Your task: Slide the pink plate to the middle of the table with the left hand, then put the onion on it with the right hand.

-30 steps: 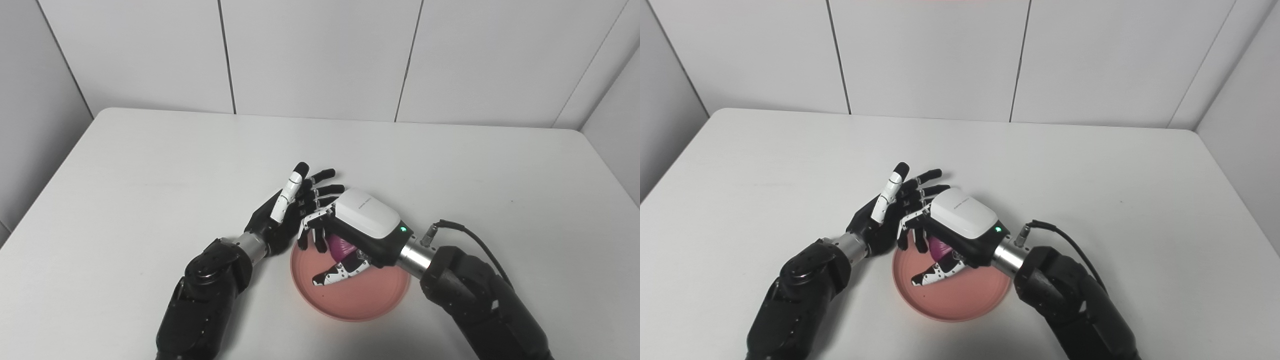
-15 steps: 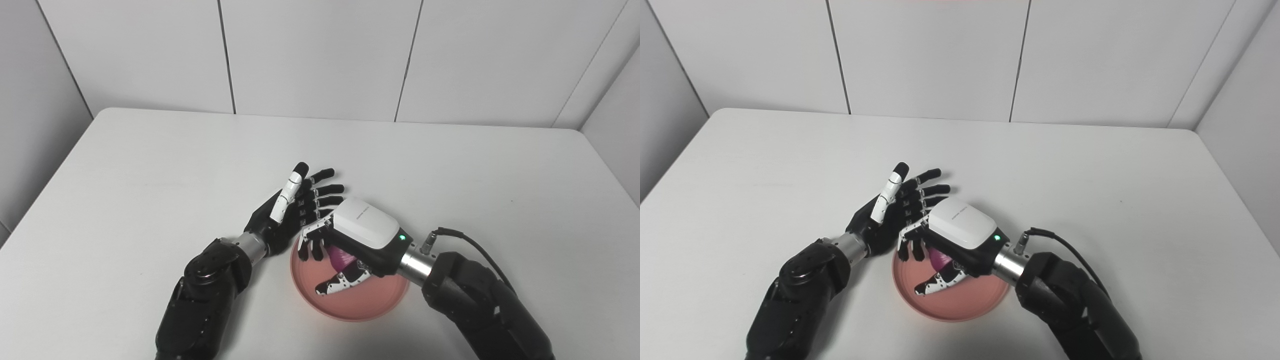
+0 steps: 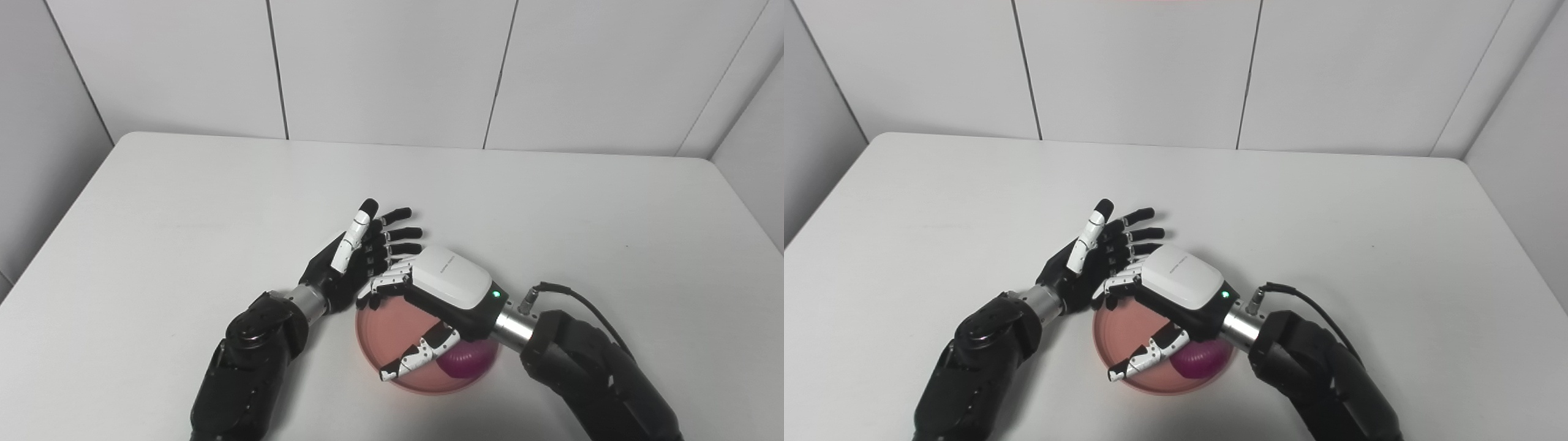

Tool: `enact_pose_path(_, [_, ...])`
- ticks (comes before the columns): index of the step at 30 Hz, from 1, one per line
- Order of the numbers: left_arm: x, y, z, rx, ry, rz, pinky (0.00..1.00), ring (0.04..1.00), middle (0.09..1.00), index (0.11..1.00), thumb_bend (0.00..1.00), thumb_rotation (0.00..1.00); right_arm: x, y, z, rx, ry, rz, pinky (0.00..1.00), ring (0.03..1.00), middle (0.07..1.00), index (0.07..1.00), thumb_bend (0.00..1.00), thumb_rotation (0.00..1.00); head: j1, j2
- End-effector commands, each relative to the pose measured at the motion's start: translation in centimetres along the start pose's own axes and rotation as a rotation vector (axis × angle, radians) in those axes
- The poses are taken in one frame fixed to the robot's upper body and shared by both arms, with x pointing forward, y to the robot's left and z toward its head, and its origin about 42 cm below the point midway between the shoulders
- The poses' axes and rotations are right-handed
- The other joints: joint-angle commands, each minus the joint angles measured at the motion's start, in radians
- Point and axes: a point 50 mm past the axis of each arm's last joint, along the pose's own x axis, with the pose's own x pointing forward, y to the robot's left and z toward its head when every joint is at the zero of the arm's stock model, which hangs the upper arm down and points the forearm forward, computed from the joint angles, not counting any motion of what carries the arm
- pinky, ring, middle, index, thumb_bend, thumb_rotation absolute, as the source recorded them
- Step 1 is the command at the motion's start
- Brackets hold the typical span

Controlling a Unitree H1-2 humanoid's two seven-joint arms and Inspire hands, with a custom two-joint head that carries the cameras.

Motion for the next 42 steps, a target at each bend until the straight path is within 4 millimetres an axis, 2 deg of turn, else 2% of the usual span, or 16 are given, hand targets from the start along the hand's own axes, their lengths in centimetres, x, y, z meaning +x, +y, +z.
enact_pose_path(1, [0.3, -0.1, 1.0, 0.024, -0.037, -0.011, 0.64, 0.74, 0.788, 0.857, 0.74, 0.96, 0.5, -2.1, 0.3, -0.048, -0.063, -0.067, 0.6, 0.661, 0.622, 0.64, 0.94, 0.76, 0.0, 0.0])
enact_pose_path(4, [0.3, -0.2, 1.0, 0.024, -0.036, -0.011, 0.62, 0.737, 0.786, 0.855, 0.74, 0.97, 0.4, -2.4, 0.4, -0.05, -0.067, -0.075, 0.57, 0.671, 0.628, 0.639, 0.94, 0.78, -0.001, 0.0])
enact_pose_path(9, [0.2, -0.1, 1.1, 0.024, -0.038, -0.018, 0.62, 0.741, 0.793, 0.861, 0.73, 0.97, 0.4, -3.3, 0.9, -0.053, -0.089, -0.114, 0.53, 0.625, 0.614, 0.629, 0.93, 0.76, -0.001, -0.001])
enact_pose_path(13, [0.2, 0.0, 1.1, 0.026, -0.038, -0.017, 0.68, 0.777, 0.824, 0.85, 0.74, 0.95, 0.3, -4.1, 1.3, -0.047, -0.108, -0.154, 0.47, 0.548, 0.595, 0.612, 0.91, 0.77, -0.004, -0.002])
enact_pose_path(16, [0.2, 0.1, 1.0, 0.007, -0.038, -0.026, 0.74, 0.807, 0.842, 0.849, 0.74, 0.94, 0.3, -5.3, 1.9, -0.046, -0.131, -0.198, 0.46, 0.53, 0.584, 0.615, 0.9, 0.76, -0.007, -0.003])
enact_pose_path(24, [0.3, 0.1, 1.1, -0.016, -0.024, -0.034, 0.69, 0.752, 0.797, 0.878, 0.74, 0.92, -0.5, -8.6, 3.7, -0.038, -0.167, -0.246, 0.46, 0.559, 0.619, 0.626, 0.89, 0.8, -0.008, -0.005])
enact_pose_path(27, [0.3, 0.0, 1.1, -0.011, -0.019, -0.031, 0.71, 0.772, 0.803, 0.882, 0.76, 0.92, -0.9, -9.5, 4.1, -0.019, -0.172, -0.252, 0.47, 0.556, 0.621, 0.617, 0.89, 0.81, -0.009, -0.005])
enact_pose_path(30, [0.3, 0.0, 1.0, -0.009, -0.017, -0.027, 0.76, 0.845, 0.839, 0.91, 0.75, 0.94, -1.5, -10.1, 4.3, 0.029, -0.164, -0.27, 0.47, 0.558, 0.625, 0.624, 0.92, 0.8, -0.011, -0.006])
enact_pose_path(33, [0.3, 0.1, 1.0, -0.011, -0.02, -0.026, 0.78, 0.855, 0.853, 0.918, 0.74, 0.94, -2.4, -9.9, 3.7, 0.139, -0.117, -0.301, 0.47, 0.563, 0.633, 0.621, 0.93, 0.79, -0.007, -0.008])
enact_pose_path(36, [0.2, 0.1, 1.0, -0.002, -0.023, -0.024, 0.78, 0.829, 0.842, 0.919, 0.74, 0.95, -3.4, -8.6, 2.2, 0.31, -0.05, -0.329, 0.51, 0.598, 0.651, 0.645, 0.97, 0.82, -0.011, -0.007])
enact_pose_path(40, [0.0, 0.3, 1.0, 0.003, -0.028, -0.021, 0.75, 0.808, 0.815, 0.884, 0.73, 0.95, -4.6, -6.7, 0.3, 0.494, 0.042, -0.34, 0.63, 0.702, 0.721, 0.727, 0.95, 0.91, -0.019, -0.007])
enact_pose_path(41, [0.0, 0.3, 1.0, 0.002, -0.029, -0.02, 0.75, 0.81, 0.811, 0.879, 0.73, 0.95, -4.9, -6.2, -0.1, 0.54, 0.065, -0.343, 0.7, 0.758, 0.77, 0.779, 0.94, 0.94, -0.019, -0.007])
enact_pose_path(42, [-0.1, 0.3, 1.0, -0.001, -0.028, -0.019, 0.75, 0.811, 0.809, 0.877, 0.73, 0.95, -5.3, -5.5, -0.7, 0.609, 0.106, -0.342, 0.73, 0.777, 0.787, 0.796, 0.94, 0.96, -0.025, -0.007])
